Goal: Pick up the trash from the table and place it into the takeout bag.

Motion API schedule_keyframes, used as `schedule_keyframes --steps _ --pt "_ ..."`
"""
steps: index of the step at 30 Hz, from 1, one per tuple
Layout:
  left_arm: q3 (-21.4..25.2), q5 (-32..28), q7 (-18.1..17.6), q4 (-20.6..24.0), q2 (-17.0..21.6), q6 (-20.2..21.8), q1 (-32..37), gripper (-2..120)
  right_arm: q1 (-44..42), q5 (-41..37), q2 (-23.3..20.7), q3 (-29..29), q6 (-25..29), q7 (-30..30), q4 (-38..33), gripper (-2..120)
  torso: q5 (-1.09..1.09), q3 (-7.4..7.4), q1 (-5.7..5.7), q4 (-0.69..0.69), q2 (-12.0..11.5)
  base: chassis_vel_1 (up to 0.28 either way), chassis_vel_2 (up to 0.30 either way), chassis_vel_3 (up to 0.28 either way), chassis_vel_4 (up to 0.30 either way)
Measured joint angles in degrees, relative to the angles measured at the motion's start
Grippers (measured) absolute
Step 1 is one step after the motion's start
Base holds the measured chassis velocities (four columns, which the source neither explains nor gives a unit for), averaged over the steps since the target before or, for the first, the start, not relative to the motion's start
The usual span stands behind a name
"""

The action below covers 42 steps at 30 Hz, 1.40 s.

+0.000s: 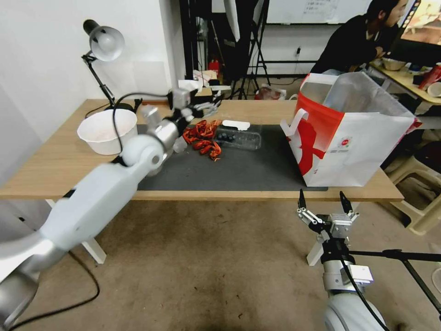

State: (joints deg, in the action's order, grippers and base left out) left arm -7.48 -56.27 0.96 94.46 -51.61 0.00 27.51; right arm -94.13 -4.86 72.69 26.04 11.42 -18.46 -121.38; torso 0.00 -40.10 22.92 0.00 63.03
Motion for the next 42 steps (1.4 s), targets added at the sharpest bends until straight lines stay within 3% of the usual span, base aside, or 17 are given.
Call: schedule_keyframes --steps 13,23,33,42 --pt "15.23 9.6 -4.35 10.89 3.08 0.54 20.44 100 -0.12 0.03 -0.17 -0.15 0.01 0.02 0.09 100 0.01 0.0 -0.01 0.0 0.0 0.0 0.0 0.0 0.0" --pt "26.11 16.08 -7.09 15.47 0.79 -0.24 34.38 100 -0.27 0.46 -0.12 -0.13 0.26 -0.04 0.14 100 0.01 0.0 -0.01 0.0 0.0 0.0 0.0 0.0 0.0" --pt "31.21 20.91 -8.98 18.41 -2.05 -0.32 43.97 100 -1.15 1.23 0.58 0.22 0.89 -0.38 0.16 100 0.01 0.0 -0.01 0.0 0.01 0.0 0.0 0.0 0.0" --pt "35.43 24.82 -7.83 18.24 -6.59 -5.61 52.58 100 -1.3 1.25 0.34 0.34 1.09 -0.48 0.25 100 0.01 -0.01 -0.01 0.0 0.01 0.0 0.0 0.0 0.0"
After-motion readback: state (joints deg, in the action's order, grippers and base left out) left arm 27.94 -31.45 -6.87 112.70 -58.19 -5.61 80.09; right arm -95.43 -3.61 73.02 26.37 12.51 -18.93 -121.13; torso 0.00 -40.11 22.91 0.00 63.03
